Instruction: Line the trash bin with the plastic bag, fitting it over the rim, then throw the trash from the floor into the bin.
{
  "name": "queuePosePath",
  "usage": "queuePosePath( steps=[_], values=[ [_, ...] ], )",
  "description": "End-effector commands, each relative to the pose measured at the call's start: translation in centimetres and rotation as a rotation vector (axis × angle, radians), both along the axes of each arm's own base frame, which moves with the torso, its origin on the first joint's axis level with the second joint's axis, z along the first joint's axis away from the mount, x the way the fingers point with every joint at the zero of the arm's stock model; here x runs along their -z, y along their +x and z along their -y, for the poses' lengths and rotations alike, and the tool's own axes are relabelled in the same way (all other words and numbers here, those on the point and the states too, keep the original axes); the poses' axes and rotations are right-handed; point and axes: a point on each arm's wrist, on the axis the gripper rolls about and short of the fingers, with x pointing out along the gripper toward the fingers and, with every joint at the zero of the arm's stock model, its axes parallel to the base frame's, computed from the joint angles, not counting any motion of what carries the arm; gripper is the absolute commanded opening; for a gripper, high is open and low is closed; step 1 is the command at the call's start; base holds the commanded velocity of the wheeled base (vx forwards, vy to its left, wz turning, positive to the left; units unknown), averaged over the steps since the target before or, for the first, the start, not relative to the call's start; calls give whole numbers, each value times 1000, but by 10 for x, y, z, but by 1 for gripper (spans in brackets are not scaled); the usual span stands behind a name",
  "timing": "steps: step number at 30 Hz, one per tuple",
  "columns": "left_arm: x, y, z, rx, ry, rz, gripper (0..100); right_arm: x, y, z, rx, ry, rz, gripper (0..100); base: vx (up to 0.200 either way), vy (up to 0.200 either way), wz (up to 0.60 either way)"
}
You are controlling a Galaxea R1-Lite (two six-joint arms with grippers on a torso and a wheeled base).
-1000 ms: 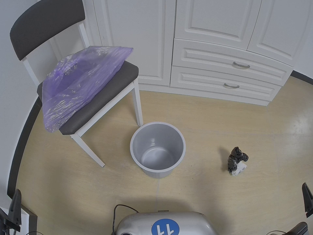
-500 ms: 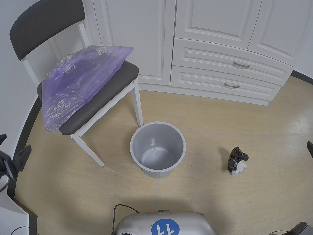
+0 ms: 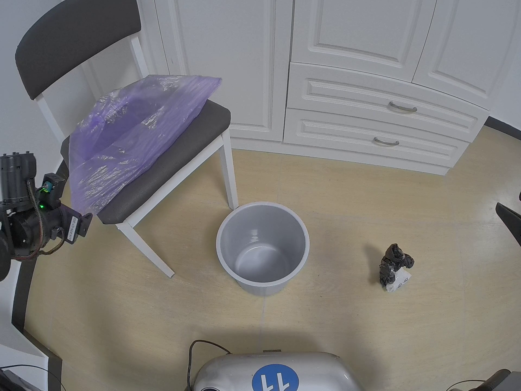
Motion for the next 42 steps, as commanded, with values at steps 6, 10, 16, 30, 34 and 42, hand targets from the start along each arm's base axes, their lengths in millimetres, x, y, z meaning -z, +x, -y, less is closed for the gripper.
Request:
queuePosePath(
  steps=[6,10,16,30,34,42],
  values=[
    [20,43,3,1,59,-66,100,0,8,-2,-26,-4,-18,100,0,0,0],
    [13,51,0,-15,58,-39,100,-1,7,-2,-24,-3,-11,100,0,0,0],
    [-6,49,-6,-36,57,26,100,-2,6,-2,-24,-3,-6,100,0,0,0],
    [-23,36,-18,-67,52,44,100,-1,9,-2,-23,-3,-17,100,0,0,0],
    [-24,34,-17,-66,49,45,100,-1,8,-2,-23,-3,-16,100,0,0,0],
    [-18,43,-17,-68,42,33,100,-3,9,-2,-19,-1,-2,100,0,0,0]
  ],
)
